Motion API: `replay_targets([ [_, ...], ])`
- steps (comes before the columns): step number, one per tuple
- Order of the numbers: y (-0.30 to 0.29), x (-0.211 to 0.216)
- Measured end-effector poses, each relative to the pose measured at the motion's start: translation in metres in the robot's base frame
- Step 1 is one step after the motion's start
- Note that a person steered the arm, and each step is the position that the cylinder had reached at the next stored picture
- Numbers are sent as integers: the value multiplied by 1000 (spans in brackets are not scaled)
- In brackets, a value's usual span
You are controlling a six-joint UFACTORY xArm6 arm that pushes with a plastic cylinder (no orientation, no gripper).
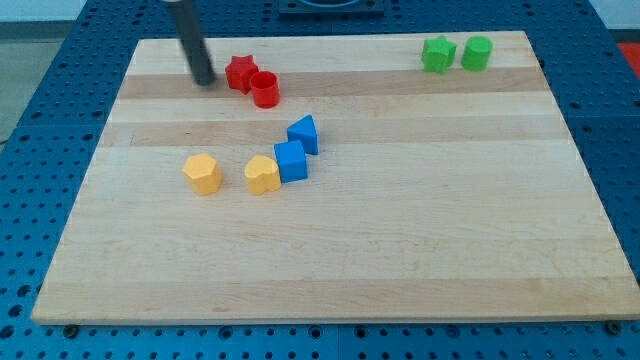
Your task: Push the red star into the green star
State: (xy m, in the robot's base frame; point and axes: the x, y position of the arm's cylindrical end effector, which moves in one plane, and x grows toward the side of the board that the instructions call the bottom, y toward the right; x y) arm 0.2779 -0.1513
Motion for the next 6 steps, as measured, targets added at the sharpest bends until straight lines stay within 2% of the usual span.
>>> replay_targets([
  [1,100,-16],
  [2,114,-15],
  [3,96,10],
  [4,163,7],
  [6,185,8],
])
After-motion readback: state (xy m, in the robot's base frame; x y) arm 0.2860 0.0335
